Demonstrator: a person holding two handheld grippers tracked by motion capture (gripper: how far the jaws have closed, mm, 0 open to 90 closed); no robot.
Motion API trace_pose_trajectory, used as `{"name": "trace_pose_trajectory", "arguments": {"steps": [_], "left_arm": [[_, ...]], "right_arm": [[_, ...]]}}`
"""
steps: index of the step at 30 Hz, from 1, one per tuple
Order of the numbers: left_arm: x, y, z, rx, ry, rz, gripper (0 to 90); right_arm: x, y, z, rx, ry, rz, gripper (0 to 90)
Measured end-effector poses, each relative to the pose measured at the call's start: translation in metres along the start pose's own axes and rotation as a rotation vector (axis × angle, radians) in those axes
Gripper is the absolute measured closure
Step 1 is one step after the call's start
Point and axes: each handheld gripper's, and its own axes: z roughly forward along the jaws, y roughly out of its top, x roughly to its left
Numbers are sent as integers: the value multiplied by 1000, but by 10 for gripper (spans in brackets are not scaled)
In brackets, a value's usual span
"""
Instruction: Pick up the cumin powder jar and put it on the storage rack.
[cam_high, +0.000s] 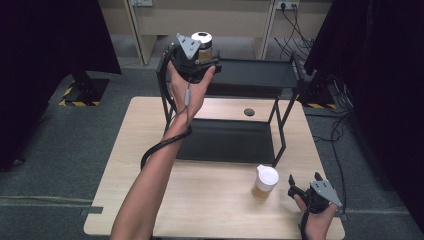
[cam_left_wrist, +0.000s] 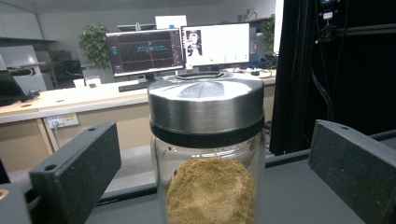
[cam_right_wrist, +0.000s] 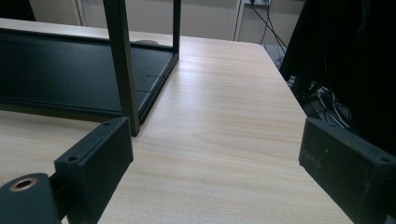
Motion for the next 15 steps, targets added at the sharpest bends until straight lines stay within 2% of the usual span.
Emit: {"name": "trace_pose_trajectory", "arguments": {"steps": [8, 15], "left_arm": [[2, -3, -14, -3, 12, -26, 14], [3, -11, -27, 0, 2, -33, 15]], "right_arm": [[0, 0, 0, 1, 0, 0, 100], [1, 1, 0, 3, -3, -8, 100]]}}
